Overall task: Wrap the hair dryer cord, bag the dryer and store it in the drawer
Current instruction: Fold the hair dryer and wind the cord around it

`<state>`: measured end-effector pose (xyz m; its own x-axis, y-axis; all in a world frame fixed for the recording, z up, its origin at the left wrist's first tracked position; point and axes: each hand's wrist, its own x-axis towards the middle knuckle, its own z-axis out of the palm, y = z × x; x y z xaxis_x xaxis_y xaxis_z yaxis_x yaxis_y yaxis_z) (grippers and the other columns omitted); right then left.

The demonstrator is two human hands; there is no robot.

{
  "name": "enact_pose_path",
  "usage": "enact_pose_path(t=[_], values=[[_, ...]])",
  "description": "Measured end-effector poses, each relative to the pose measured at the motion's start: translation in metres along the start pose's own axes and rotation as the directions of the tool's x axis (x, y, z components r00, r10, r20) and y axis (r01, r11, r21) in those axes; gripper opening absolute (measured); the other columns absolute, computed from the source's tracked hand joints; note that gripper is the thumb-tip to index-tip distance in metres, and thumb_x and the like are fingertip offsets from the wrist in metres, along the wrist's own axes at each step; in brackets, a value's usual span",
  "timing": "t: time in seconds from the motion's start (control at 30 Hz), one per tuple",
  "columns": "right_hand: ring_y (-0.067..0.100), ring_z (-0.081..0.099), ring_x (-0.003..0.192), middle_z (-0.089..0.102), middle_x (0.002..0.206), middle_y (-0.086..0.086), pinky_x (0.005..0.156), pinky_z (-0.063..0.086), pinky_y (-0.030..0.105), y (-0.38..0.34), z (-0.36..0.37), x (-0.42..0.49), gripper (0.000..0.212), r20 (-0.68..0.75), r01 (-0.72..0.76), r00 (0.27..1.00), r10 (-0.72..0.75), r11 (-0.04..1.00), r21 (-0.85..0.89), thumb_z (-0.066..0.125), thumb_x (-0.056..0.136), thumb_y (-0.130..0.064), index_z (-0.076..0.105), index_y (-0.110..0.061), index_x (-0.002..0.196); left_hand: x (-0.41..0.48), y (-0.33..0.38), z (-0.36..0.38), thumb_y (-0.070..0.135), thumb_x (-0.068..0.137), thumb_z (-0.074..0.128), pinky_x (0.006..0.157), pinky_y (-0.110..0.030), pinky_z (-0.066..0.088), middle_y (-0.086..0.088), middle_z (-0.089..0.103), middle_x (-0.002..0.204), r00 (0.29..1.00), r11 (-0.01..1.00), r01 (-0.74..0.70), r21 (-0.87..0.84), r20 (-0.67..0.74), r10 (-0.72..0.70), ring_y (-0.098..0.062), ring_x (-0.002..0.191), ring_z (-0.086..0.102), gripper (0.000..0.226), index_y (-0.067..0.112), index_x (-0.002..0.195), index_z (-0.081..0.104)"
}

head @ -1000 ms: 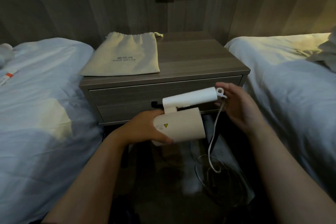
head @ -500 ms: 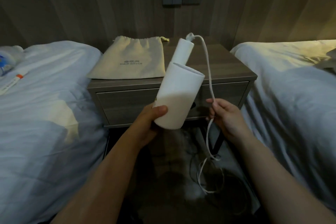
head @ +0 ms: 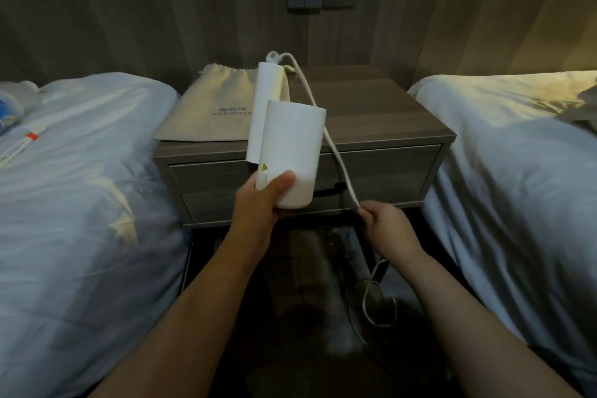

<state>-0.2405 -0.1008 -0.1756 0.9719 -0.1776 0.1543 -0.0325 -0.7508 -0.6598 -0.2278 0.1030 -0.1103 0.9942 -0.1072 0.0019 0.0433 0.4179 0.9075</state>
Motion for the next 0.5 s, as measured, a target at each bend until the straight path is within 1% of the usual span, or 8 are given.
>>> enact_pose_path(t=[0.07, 0.1, 0.17, 0.27, 0.33, 0.4, 0.47, 0.5], values=[[0.024, 0.063, 0.079, 0.068, 0.081, 0.007, 0.069, 0.048, 0.034, -0.008, -0.004, -0.004, 0.025, 0.205, 0.121, 0.976, -0.078, 0.971, -0.205, 0.046, 0.095, -0.026, 0.068, -0.016, 0.09, 0.001, 0.001, -0.002, 0.017, 0.069, 0.071, 0.073, -0.032, 0.056, -0.001, 0.063, 0.099, 0.997, 0.99, -0.012, 0.144, -0.075, 0.023, -0.017, 0.092, 0.062, 0.027, 0.024, 0.092, 0.058], [0.021, 0.062, 0.078, 0.068, 0.081, 0.006, 0.067, 0.045, 0.032, -0.014, -0.008, -0.006, 0.025, 0.299, 0.162, 0.95, -0.09, 0.96, -0.226, 0.047, 0.094, -0.028, 0.069, -0.017, 0.088, 0.002, 0.003, -0.003, 0.016, 0.073, 0.072, 0.072, -0.028, 0.054, 0.002, 0.062, 0.096, 0.993, 0.964, -0.032, 0.264, -0.103, 0.061, -0.015, 0.09, 0.061, 0.026, 0.022, 0.094, 0.059], [0.013, 0.059, 0.077, 0.07, 0.085, 0.004, 0.069, 0.042, 0.027, -0.03, -0.016, -0.013, 0.024, 0.436, 0.245, 0.892, -0.121, 0.939, -0.241, 0.049, 0.093, -0.029, 0.071, -0.019, 0.092, 0.003, 0.003, -0.005, 0.019, 0.072, 0.076, 0.063, -0.014, 0.044, 0.011, 0.058, 0.089, 0.979, 0.837, -0.096, 0.538, -0.102, 0.178, -0.004, 0.081, 0.056, 0.036, 0.018, 0.103, 0.058], [0.013, 0.061, 0.081, 0.071, 0.094, 0.001, 0.078, 0.049, 0.032, -0.051, -0.034, -0.026, 0.023, 0.539, 0.345, 0.824, -0.173, 0.908, -0.237, 0.05, 0.089, -0.03, 0.067, -0.023, 0.101, 0.002, 0.006, -0.008, 0.029, 0.064, 0.082, 0.064, -0.008, 0.042, 0.018, 0.054, 0.089, 0.965, 0.645, -0.178, 0.743, 0.003, 0.262, 0.0, 0.081, 0.053, 0.052, 0.028, 0.107, 0.052], [0.007, 0.06, 0.088, 0.069, 0.103, -0.006, 0.085, 0.049, 0.03, -0.064, -0.047, -0.035, 0.025, 0.631, 0.347, 0.753, -0.19, 0.928, -0.135, 0.053, 0.087, -0.034, 0.064, -0.028, 0.109, 0.003, 0.005, -0.013, 0.036, 0.059, 0.083, 0.076, -0.018, 0.045, 0.013, 0.056, 0.1, 0.956, 0.522, -0.218, 0.825, 0.072, 0.286, -0.004, 0.093, 0.054, 0.063, 0.029, 0.114, 0.053], [0.001, 0.056, 0.096, 0.062, 0.113, -0.01, 0.088, 0.044, 0.019, -0.071, -0.059, -0.042, 0.03, 0.687, 0.324, 0.698, -0.203, 0.945, -0.049, 0.056, 0.088, -0.032, 0.06, -0.029, 0.118, 0.003, 0.005, -0.017, 0.041, 0.057, 0.083, 0.081, -0.023, 0.042, 0.007, 0.057, 0.11, 0.946, 0.366, -0.25, 0.896, 0.146, 0.289, -0.005, 0.098, 0.05, 0.073, 0.024, 0.121, 0.053], [-0.003, 0.053, 0.091, 0.057, 0.107, -0.01, 0.082, 0.042, 0.012, -0.071, -0.067, -0.042, 0.029, 0.659, 0.357, 0.707, -0.257, 0.934, -0.02, 0.056, 0.09, -0.021, 0.062, -0.024, 0.118, 0.003, 0.007, -0.019, 0.042, 0.058, 0.083, 0.082, -0.025, 0.043, 0.001, 0.058, 0.116, 0.941, 0.259, -0.298, 0.919, 0.237, 0.241, -0.007, 0.099, 0.051, 0.075, 0.023, 0.123, 0.052], [-0.003, 0.054, 0.09, 0.056, 0.103, -0.012, 0.081, 0.044, 0.013, -0.07, -0.069, -0.04, 0.026, 0.614, 0.373, 0.735, -0.287, 0.928, -0.013, 0.056, 0.09, -0.017, 0.065, -0.023, 0.114, 0.002, 0.009, -0.019, 0.043, 0.058, 0.082, 0.084, -0.027, 0.045, 0.0, 0.058, 0.118, 0.941, 0.224, -0.317, 0.922, 0.275, 0.198, -0.009, 0.101, 0.054, 0.075, 0.024, 0.124, 0.051]])
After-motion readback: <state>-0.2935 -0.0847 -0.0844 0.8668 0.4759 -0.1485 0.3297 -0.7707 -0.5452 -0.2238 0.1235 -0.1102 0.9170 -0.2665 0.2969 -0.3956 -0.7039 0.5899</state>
